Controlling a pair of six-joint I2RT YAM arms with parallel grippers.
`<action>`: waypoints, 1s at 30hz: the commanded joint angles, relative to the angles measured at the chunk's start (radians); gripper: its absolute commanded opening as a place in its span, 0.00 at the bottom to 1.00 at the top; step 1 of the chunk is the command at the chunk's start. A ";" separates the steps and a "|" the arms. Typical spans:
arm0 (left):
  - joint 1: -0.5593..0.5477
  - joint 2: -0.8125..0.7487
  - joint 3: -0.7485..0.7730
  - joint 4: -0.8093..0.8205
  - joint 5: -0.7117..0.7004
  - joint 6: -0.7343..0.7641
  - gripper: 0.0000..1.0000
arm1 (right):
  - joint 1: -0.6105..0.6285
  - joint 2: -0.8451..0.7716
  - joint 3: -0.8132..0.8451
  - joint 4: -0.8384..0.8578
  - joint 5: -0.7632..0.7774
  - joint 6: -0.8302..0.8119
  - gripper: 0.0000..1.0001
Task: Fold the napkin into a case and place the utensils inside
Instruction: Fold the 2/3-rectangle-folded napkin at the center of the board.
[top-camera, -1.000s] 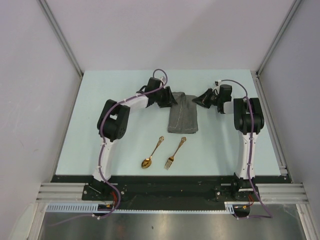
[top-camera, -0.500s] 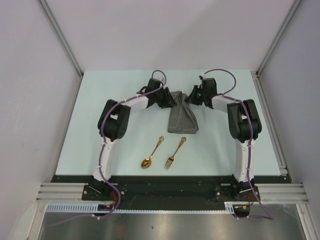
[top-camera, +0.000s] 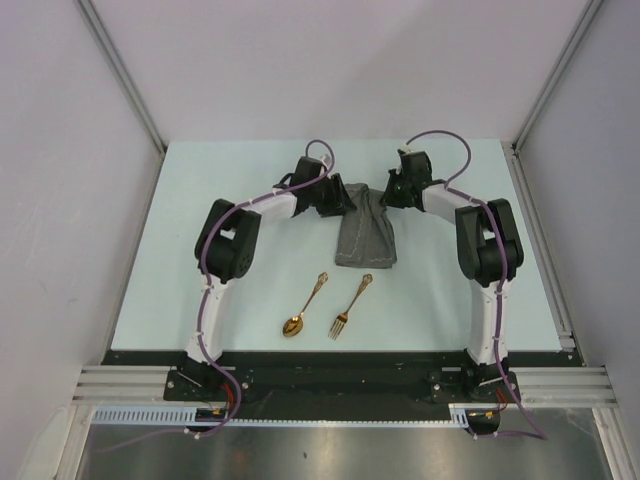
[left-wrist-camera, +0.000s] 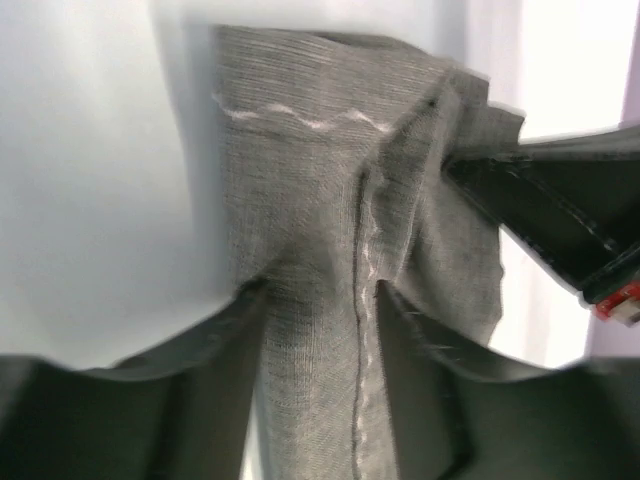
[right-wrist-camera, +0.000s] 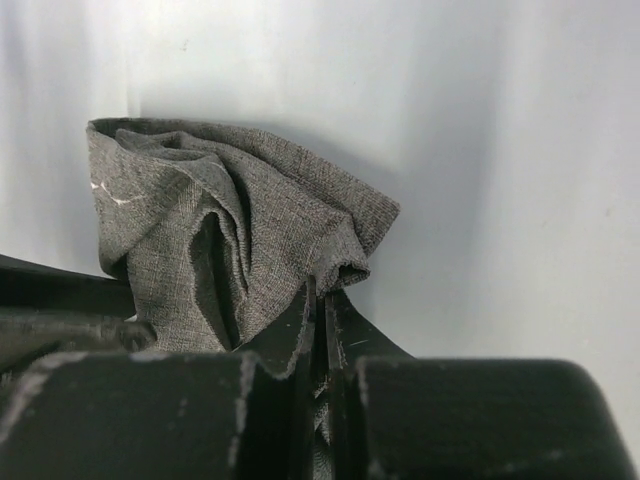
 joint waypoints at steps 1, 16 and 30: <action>-0.039 -0.131 -0.037 -0.007 -0.081 0.127 0.59 | 0.009 -0.034 0.106 -0.107 0.058 0.003 0.00; -0.243 -0.319 -0.244 0.069 -0.295 0.168 0.72 | -0.058 -0.006 0.148 -0.212 -0.155 0.250 0.27; -0.275 -0.392 -0.296 0.016 -0.116 0.175 0.78 | -0.156 -0.282 -0.347 -0.097 -0.353 0.139 0.69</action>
